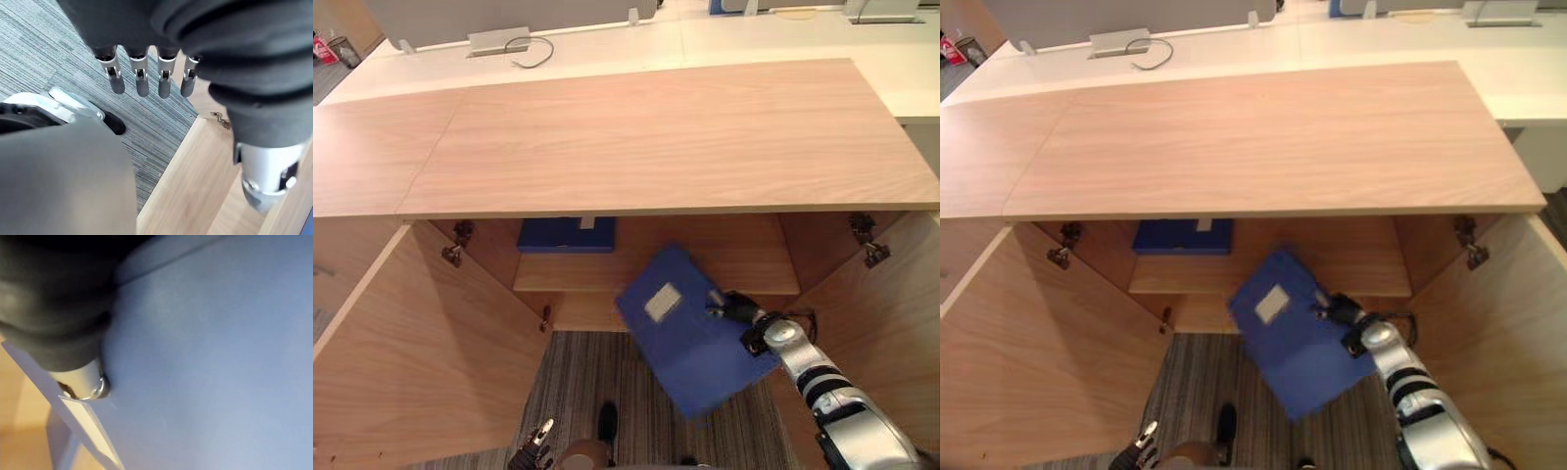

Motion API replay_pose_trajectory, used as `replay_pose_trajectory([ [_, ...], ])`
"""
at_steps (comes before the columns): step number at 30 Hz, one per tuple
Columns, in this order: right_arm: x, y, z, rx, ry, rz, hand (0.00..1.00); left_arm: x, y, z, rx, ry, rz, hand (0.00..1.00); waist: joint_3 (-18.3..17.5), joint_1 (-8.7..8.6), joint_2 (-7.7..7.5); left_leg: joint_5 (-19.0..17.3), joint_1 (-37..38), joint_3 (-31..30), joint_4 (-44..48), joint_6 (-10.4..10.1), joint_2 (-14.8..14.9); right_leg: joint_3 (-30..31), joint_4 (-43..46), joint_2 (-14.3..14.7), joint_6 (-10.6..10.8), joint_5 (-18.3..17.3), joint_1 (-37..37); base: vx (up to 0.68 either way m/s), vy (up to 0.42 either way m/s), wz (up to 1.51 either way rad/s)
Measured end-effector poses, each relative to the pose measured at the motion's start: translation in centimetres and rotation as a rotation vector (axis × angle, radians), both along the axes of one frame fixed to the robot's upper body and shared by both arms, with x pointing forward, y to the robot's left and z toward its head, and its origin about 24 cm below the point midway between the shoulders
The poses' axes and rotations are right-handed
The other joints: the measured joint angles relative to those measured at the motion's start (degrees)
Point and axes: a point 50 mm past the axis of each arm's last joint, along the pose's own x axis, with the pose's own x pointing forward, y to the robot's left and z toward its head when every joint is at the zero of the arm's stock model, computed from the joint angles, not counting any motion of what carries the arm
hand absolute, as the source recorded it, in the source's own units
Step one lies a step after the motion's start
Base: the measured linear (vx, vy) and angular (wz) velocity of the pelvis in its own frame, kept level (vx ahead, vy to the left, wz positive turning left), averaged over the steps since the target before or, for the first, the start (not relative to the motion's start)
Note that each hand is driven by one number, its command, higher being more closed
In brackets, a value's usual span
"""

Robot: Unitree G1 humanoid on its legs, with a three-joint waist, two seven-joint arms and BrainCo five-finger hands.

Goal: Walk over to the cabinet, pick up the folder, carry it to the office cabinet, place the folder inside the office cabinet, then close the office cabinet door

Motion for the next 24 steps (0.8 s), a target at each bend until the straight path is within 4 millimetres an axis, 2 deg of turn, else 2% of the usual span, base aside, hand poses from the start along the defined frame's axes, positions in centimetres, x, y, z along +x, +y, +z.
replay_pose_trajectory([
  [3,0.4,-0.4,0.0,0.404,-0.087,-0.393,1.0,0.2,-0.4,0.0,-0.024,-0.007,0.027,0.0,1.0,-0.01,0.82,0.3,-0.6,-0.1,0.0,-0.1,0.1,0.0,0.1,0.1,0.0,0.0,-0.3,-0.04,0.009,0.0],
  [4,0.5,-0.2,0.1,0.479,-0.106,-0.451,1.0,0.2,-0.4,0.0,-0.026,-0.008,0.033,0.0,1.1,-0.03,0.91,0.4,-0.8,-0.1,0.0,-0.1,0.1,-0.1,0.1,0.1,0.0,0.0,-0.5,0.0,0.0,0.0],
  [6,1.2,0.3,0.6,0.776,-0.191,-0.666,1.0,0.1,-0.4,0.0,-0.024,-0.001,0.052,0.0,2.0,-0.01,1.11,0.4,-0.9,-0.2,0.0,-0.1,0.2,-0.1,0.2,0.1,0.1,0.0,-0.9,-0.02,0.007,0.01],
  [7,1.3,0.4,0.7,0.847,-0.217,-0.713,1.0,0.1,-0.3,0.0,-0.022,0.0,0.058,0.0,2.0,0.07,1.13,0.4,-1.0,-0.2,0.0,-0.1,0.1,-0.1,0.2,0.1,0.1,0.0,-1.0,-0.05,0.021,0.03],
  [9,1.9,1.0,1.7,1.105,-0.34,-0.857,1.0,0.2,0.0,0.1,-0.016,-0.001,0.103,0.0,2.0,0.21,1.14,0.5,-2.0,-0.3,0.0,-0.1,0.1,-0.1,0.1,0.0,0.3,0.1,-1.8,-0.01,0.023,0.04],
  [12,2.1,0.9,2.6,1.281,-0.443,-0.978,1.0,0.4,0.2,0.3,-0.013,-0.008,0.132,0.0,2.1,0.46,1.11,0.5,-2.3,-0.5,0.0,0.0,-0.1,-0.3,0.1,-0.3,0.4,0.0,-1.8,0.03,0.013,0.07],
  [13,2.4,0.8,3.3,1.335,-0.484,-1.007,1.0,0.7,0.2,0.5,-0.014,-0.023,0.149,0.0,2.4,0.83,1.11,0.6,-3.0,-0.5,0.4,0.1,-0.1,-0.6,0.4,-0.5,0.4,0.0,-2.2,0.01,0.02,0.15],
  [15,3.3,0.7,5.6,1.387,-0.578,-1.006,1.0,2.6,-0.1,1.2,-0.024,-0.09,0.176,0.0,5.3,0.87,1.25,0.2,-6.3,-1.2,5.4,0.6,-0.7,-1.9,3.8,-1.5,0.9,-0.5,-4.0,-0.06,0.031,0.27],
  [16,3.8,0.2,7.7,1.437,-0.665,-1.01,1.0,3.7,-0.9,1.7,-0.044,-0.136,0.191,0.0,7.2,1.46,2.11,-2.8,-10.6,-1.5,12.9,1.4,-0.8,-2.9,9.1,-2.1,1.6,-1.7,-6.9,-0.13,0.065,0.22],
  [17,3.9,0.0,8.3,1.454,-0.689,-1.017,1.0,3.8,-1.1,1.8,-0.05,-0.141,0.195,0.0,7.6,1.66,2.44,-4.6,-12.0,-1.4,15.8,1.6,-0.7,-3.1,11.4,-2.3,1.6,-2.6,-7.9,-0.13,0.086,0.15],
  [19,4.8,-0.2,11.2,1.507,-0.776,-0.999,1.0,3.8,-1.3,1.8,-0.067,-0.144,0.226,0.0,9.3,2.03,2.5,-11.8,-17.1,-0.7,28.1,2.0,-1.0,-3.3,23.7,-4.7,2.0,-8.6,-12.4,-0.14,0.073,0.04],
  [21,5.5,-0.2,13.4,1.524,-0.821,-0.961,1.0,4.0,-1.1,1.9,-0.069,-0.155,0.245,0.0,9.7,2.06,2.1,-14.7,-21.4,-0.2,34.8,2.5,-1.9,-3.4,30.9,-6.9,2.2,-12.2,-16.5,-0.15,0.043,0.08],
  [24,6.2,-1.6,16.6,1.524,-0.896,-0.938,1.0,4.5,-1.0,2.4,-0.067,-0.183,0.26,0.0,11.3,1.99,2.11,-18.3,-27.5,-0.1,44.2,3.7,-4.7,-4.9,41.2,-11.7,2.5,-17.9,-21.3,-0.15,0.06,0.35],
])
